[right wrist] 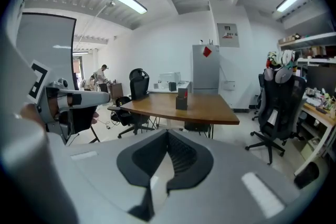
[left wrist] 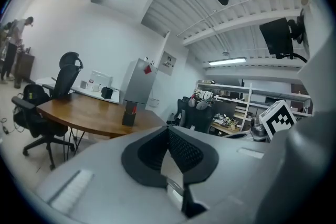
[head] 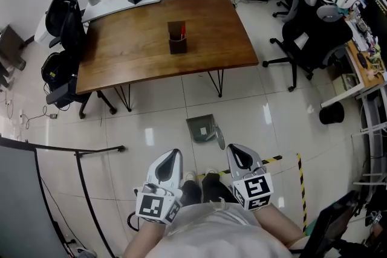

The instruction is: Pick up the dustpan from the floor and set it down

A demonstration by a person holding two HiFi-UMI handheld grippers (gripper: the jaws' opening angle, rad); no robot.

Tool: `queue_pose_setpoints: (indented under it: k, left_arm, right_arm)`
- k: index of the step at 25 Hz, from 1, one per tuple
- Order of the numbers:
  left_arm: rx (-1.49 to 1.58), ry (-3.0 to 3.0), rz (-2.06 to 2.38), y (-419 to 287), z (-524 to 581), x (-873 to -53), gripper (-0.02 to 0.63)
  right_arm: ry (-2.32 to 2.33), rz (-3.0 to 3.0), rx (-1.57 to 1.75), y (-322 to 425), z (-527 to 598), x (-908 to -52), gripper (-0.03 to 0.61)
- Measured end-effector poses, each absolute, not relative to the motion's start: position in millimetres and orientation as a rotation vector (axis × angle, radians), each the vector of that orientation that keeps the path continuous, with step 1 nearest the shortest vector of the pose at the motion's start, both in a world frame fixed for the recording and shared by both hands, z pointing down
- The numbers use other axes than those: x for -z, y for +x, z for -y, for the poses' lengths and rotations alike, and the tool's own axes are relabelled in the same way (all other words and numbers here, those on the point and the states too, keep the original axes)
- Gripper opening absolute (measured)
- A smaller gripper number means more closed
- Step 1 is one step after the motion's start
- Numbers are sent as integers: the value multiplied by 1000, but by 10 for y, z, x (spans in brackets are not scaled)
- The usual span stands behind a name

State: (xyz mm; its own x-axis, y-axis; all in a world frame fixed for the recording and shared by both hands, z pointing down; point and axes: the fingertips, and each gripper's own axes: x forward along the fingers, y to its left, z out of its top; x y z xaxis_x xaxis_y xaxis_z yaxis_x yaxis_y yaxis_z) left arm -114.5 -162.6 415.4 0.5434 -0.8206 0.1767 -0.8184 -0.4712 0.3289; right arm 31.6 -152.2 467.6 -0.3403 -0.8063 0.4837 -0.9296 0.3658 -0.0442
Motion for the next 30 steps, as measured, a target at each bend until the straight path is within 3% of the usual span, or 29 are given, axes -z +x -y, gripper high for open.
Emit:
queue_pose_setpoints:
  k: [1,5,9,15,24,26,29,30]
  left_arm:
    - [-2,2401,1342,-1113,1655,-4202,14]
    - [-41,2366,1339,-1019,1783,-4404,14]
    - [-70,2312,1311,-892,1843,-4700,14]
    - [-73,2261,1289,-859,1906,-4866,14]
    - [-103,2167,1331,-1152,2041,-5114,14]
    - [-105,2163,1326,-1169,2065,-5137,14]
    - [-102,2153,1328,-1210,2114,-5163,14]
    - [-100,2149,1327,-1225,2126,-5164,14]
  right_arm:
    - [1484,2245,-463,325,1565,-4763,7]
    - [1322,2183,-556,311,1734,-5349,281]
    - [1241,2017,-668,437,1901,-6195,362]
    - [1161,1798,-831,548,2030,-7213,362]
    - [1136,1608,-907,478,2161,-7869,361]
    - [1117,1556,-885,545,2157,-7995,297]
    - [1099,1504,-882,599,2168,-8093,16]
    - [1099,1502,-884,590,2172,-8094,8]
